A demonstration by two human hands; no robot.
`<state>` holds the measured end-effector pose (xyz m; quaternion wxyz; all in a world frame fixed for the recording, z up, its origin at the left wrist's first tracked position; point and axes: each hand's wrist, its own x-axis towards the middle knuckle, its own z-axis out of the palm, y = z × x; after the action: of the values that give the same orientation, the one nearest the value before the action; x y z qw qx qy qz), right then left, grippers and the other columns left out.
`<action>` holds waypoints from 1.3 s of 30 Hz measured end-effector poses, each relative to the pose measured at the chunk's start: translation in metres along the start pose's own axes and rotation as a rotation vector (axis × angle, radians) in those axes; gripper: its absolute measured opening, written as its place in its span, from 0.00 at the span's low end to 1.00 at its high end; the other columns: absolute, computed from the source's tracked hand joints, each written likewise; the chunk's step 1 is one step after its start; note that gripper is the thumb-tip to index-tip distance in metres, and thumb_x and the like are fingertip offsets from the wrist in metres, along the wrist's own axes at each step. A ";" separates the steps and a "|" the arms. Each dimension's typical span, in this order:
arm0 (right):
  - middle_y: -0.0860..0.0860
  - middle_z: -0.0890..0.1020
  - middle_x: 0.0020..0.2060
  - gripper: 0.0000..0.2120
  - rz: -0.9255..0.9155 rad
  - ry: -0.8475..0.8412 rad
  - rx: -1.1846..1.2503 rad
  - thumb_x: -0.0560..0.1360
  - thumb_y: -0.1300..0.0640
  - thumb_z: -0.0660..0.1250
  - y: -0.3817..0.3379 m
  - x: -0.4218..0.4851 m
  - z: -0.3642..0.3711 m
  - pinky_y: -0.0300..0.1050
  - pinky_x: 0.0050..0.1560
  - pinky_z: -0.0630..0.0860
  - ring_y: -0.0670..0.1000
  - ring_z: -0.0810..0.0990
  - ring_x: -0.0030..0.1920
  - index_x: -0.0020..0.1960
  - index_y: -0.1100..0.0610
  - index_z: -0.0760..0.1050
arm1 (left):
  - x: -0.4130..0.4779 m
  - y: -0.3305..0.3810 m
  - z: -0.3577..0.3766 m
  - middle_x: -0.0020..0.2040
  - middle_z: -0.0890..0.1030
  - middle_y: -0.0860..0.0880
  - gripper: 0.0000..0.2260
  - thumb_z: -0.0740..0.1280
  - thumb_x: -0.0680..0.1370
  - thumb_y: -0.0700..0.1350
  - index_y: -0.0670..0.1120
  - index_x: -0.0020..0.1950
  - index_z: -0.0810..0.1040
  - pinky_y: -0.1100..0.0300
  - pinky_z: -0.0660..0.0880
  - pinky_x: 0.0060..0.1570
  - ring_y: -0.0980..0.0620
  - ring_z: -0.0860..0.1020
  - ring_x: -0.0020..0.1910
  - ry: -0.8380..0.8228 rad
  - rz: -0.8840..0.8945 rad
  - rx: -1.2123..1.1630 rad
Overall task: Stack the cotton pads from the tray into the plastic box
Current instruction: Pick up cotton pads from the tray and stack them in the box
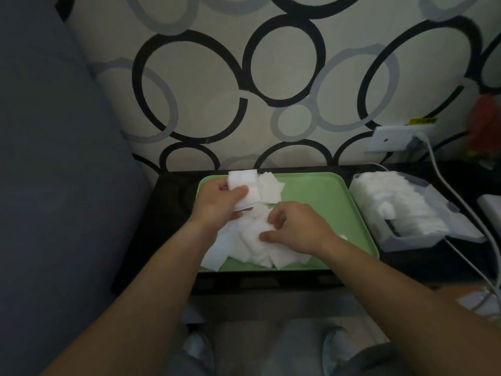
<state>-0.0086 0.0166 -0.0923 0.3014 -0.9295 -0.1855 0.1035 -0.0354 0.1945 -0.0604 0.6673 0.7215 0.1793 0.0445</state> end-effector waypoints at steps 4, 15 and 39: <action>0.43 0.78 0.42 0.18 0.018 0.028 -0.099 0.67 0.42 0.77 -0.013 0.001 0.006 0.46 0.46 0.76 0.48 0.78 0.45 0.50 0.47 0.74 | -0.003 -0.004 -0.012 0.54 0.83 0.47 0.09 0.70 0.79 0.44 0.46 0.59 0.81 0.60 0.80 0.41 0.49 0.83 0.52 0.014 -0.015 0.020; 0.47 0.81 0.37 0.19 0.109 -0.039 -0.106 0.63 0.39 0.77 -0.019 0.004 0.003 0.49 0.44 0.77 0.49 0.80 0.40 0.41 0.52 0.78 | -0.006 -0.010 -0.041 0.54 0.83 0.48 0.09 0.70 0.79 0.45 0.48 0.59 0.81 0.60 0.79 0.40 0.49 0.83 0.52 0.027 -0.025 0.047; 0.65 0.83 0.49 0.13 -0.026 -0.017 0.742 0.68 0.66 0.77 -0.008 -0.004 -0.038 0.44 0.42 0.78 0.53 0.81 0.44 0.52 0.60 0.82 | -0.018 -0.006 -0.006 0.50 0.86 0.48 0.06 0.72 0.78 0.41 0.47 0.54 0.83 0.59 0.81 0.39 0.48 0.84 0.51 -0.248 -0.023 0.113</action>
<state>-0.0033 0.0010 -0.0564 0.6176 -0.7537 -0.1497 0.1674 -0.0557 0.1947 -0.0629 0.6430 0.7559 0.1058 -0.0626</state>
